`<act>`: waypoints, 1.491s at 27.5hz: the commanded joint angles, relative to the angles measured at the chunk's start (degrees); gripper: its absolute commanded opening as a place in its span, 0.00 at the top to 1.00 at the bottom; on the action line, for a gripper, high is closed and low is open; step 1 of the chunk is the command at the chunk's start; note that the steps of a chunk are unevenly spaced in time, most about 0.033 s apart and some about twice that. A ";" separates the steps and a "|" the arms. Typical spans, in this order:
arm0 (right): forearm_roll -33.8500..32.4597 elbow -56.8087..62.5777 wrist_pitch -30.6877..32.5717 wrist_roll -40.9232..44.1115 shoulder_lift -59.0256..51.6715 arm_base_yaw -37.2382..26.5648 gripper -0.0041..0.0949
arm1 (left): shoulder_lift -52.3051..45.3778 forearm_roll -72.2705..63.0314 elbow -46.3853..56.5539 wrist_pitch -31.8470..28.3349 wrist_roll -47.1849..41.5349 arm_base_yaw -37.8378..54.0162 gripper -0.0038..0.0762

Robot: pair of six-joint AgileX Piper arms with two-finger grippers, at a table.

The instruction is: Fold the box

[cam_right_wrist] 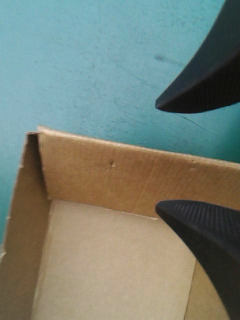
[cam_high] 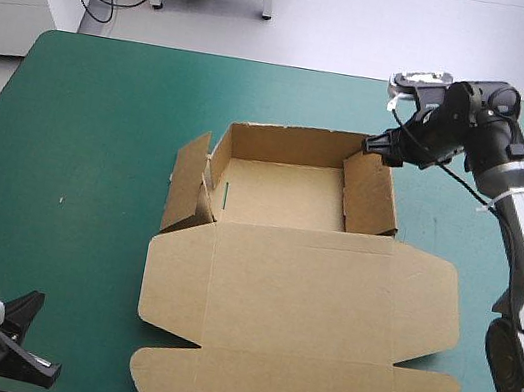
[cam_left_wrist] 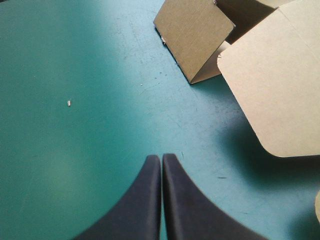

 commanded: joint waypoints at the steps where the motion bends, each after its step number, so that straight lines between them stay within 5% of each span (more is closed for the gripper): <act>1: 0.14 3.32 -1.80 -0.28 -1.25 -0.10 0.46 | 0.86 -1.00 -1.16 -4.09 -0.45 0.15 0.96; 9: 3.88 7.18 -2.49 -0.13 5.45 -0.10 0.53 | 0.86 -3.22 -1.16 -4.09 -0.45 0.15 0.96; 15: 2.54 7.18 -2.49 0.39 5.10 -0.10 0.98 | 0.86 -3.22 -1.16 -4.09 -0.45 0.15 0.96; 33: -0.74 6.14 -1.84 1.44 -13.23 -0.10 0.98 | 0.86 -3.11 -1.16 -4.86 -0.45 0.15 0.95; 36: -1.77 6.14 -1.84 1.44 -17.16 -0.10 0.98 | 0.86 -3.11 -1.16 -5.22 -0.45 0.15 0.86; 41: -3.05 6.14 -1.84 1.44 -22.33 -0.10 0.98 | 0.86 -3.23 -1.16 -5.49 -0.45 0.15 0.51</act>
